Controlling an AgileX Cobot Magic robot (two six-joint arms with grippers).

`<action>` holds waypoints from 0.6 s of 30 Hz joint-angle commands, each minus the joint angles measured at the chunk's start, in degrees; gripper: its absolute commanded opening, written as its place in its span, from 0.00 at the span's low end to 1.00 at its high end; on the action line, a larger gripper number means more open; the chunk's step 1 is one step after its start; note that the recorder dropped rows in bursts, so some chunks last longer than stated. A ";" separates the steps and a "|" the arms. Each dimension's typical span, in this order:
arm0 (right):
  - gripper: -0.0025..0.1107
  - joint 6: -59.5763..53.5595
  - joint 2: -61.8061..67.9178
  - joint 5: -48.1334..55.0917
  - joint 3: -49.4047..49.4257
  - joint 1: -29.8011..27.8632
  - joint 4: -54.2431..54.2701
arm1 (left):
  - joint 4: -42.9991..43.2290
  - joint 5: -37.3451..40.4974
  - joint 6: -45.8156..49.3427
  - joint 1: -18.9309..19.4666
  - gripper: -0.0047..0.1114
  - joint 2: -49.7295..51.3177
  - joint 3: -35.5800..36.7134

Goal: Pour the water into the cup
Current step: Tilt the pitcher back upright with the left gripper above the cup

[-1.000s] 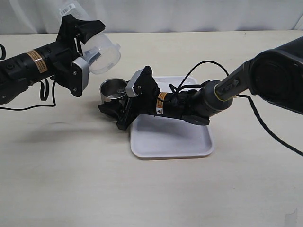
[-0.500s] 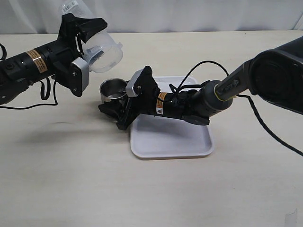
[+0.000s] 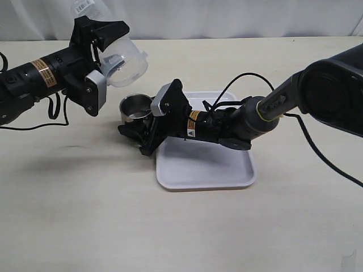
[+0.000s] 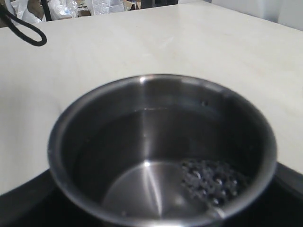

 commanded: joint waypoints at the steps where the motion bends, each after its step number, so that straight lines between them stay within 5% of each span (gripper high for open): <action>1: 0.06 -0.09 -0.18 2.03 0.32 0.02 -0.38 | 1.95 -1.39 0.07 -0.04 0.04 -0.46 -0.34; 18: 0.06 -0.09 -0.18 2.03 0.32 0.02 -0.38 | 1.98 -0.59 4.48 -0.04 0.04 -0.46 -0.34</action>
